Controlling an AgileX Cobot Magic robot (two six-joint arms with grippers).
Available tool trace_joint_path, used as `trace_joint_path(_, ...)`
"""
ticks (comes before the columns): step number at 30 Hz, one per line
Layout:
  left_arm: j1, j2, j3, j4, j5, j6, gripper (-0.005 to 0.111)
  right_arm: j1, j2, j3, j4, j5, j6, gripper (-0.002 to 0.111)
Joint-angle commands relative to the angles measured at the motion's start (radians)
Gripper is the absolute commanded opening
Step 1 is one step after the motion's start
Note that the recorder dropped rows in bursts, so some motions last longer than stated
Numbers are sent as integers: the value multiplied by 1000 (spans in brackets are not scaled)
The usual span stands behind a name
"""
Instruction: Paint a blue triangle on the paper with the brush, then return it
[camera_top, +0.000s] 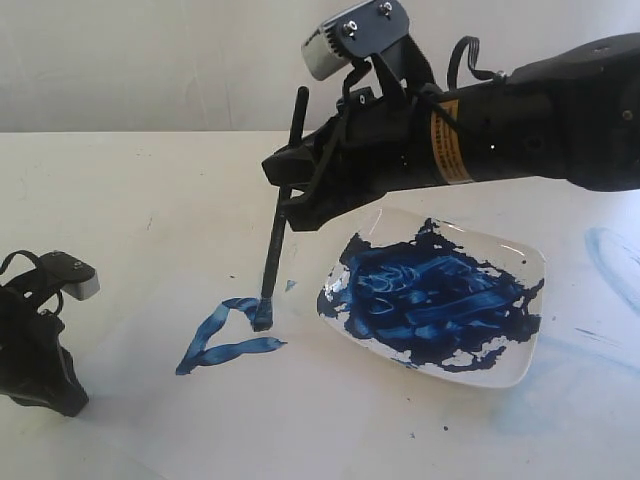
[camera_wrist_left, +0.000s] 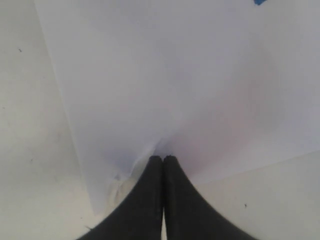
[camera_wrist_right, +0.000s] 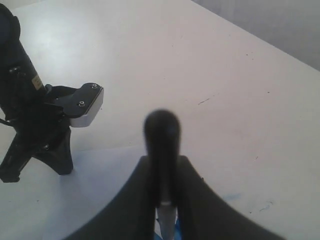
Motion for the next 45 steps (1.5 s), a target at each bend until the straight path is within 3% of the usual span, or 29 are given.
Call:
trace_joint_path(1, -6, 2, 8, -14, 22, 2, 0, -6, -10, 1, -6, -4, 9, 0)
trace_joint_path(15, -6, 2, 8, -16, 22, 2, 0, -6, -1, 1, -6, 78, 3, 0)
trace_joint_path(23, -6, 2, 8, -16, 24, 2, 0, -6, 44, 0, 88, 33, -91, 0)
trace_joint_path(29, -6, 2, 8, -16, 24, 2, 0, -6, 47, 0, 25, 12, -93, 0)
trace_joint_path(34, -6, 2, 8, -16, 23, 2, 0, -8, 13, 0, -6, 35, 8, 0)
trace_joint_path(45, -6, 2, 8, -18, 33, 2, 0, -13, -15, 0, -6, -7, 32, 0)
